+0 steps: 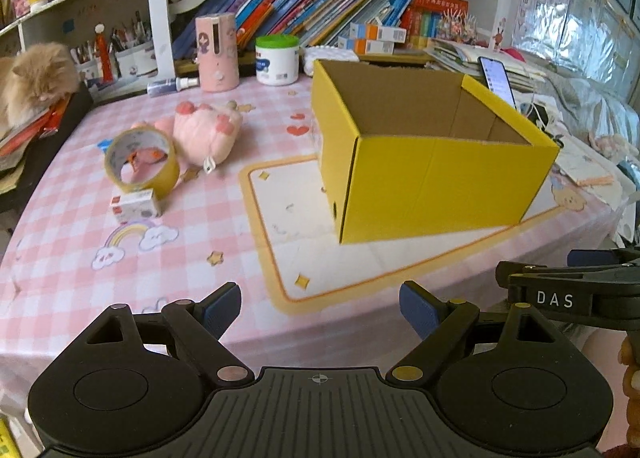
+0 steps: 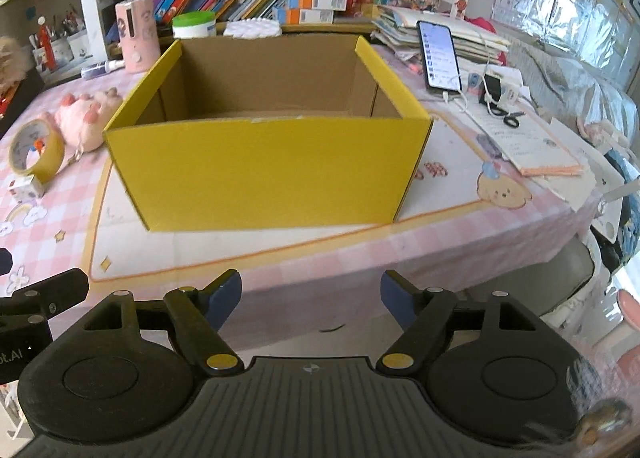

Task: Organize objects
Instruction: 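Lift both open tools out of the yellow box and back away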

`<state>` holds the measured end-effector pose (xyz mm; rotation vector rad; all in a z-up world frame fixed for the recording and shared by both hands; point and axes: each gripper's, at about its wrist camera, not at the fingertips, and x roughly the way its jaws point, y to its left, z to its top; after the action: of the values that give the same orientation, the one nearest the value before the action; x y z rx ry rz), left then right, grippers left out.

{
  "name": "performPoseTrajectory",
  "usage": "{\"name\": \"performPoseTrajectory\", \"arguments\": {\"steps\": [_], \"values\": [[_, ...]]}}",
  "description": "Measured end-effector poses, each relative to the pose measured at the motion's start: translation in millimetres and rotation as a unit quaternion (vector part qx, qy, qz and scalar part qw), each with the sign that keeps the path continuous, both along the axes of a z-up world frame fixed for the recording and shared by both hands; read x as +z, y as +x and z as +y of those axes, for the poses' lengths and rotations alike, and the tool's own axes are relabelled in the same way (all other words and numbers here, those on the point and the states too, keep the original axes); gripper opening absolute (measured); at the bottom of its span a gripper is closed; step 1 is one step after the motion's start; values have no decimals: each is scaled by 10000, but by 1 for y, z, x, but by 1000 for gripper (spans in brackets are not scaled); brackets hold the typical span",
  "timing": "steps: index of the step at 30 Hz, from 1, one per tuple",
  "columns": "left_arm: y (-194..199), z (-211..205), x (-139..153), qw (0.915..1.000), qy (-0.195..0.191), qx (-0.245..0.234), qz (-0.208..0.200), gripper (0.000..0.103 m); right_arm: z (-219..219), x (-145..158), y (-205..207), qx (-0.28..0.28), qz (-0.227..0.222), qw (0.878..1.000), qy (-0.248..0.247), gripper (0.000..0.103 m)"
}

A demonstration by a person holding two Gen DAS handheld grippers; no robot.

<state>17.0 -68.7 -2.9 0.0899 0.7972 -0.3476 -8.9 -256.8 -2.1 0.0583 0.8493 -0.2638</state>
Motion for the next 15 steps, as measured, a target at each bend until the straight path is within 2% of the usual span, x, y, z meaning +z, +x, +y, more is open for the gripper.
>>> {"name": "performPoseTrajectory", "arguments": {"steps": [15], "values": [[-22,37,-11,9995,154,99,274,89,40,-14,-22,170,304,9993,127,83]]}}
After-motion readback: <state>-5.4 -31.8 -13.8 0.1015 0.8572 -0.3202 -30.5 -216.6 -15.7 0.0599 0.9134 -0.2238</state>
